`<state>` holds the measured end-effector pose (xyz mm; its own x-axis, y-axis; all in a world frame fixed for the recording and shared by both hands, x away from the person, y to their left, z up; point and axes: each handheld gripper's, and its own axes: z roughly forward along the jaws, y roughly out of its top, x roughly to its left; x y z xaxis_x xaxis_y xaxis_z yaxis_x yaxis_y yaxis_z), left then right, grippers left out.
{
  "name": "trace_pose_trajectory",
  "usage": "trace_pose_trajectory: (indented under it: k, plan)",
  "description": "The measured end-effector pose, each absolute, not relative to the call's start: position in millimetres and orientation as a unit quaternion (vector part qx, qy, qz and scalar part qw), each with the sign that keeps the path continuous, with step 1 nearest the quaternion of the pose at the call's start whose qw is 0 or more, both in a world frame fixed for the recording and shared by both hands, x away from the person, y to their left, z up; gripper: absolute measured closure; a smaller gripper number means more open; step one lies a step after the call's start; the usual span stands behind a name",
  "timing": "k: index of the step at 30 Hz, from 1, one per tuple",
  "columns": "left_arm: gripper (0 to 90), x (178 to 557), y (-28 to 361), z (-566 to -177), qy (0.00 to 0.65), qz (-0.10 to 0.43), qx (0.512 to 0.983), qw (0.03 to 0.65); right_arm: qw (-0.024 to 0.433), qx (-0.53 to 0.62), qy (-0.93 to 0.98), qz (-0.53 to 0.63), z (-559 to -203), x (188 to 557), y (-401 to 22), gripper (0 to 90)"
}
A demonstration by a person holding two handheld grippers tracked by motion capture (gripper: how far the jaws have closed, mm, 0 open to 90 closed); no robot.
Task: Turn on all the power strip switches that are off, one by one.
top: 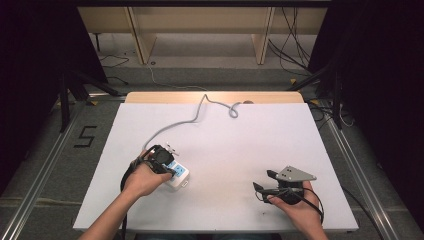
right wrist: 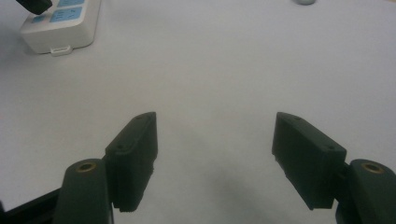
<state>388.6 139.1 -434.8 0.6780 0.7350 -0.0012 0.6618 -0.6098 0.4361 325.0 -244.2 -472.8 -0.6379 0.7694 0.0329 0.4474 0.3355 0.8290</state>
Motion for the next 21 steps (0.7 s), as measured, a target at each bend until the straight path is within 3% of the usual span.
trace_pose_trajectory:
  k: [18,21]
  plan:
    - [89.1,385.4,146.8,-426.7,0.392,0.121,0.876,0.254,0.188,0.382,0.794,0.434,-472.3,325.1,-245.8,32.1]
    - [84.1,385.0,148.9,-426.6,0.395,0.125,0.871,0.263,0.189,0.383,0.794,0.433,-471.9,325.1,-246.9,32.1]
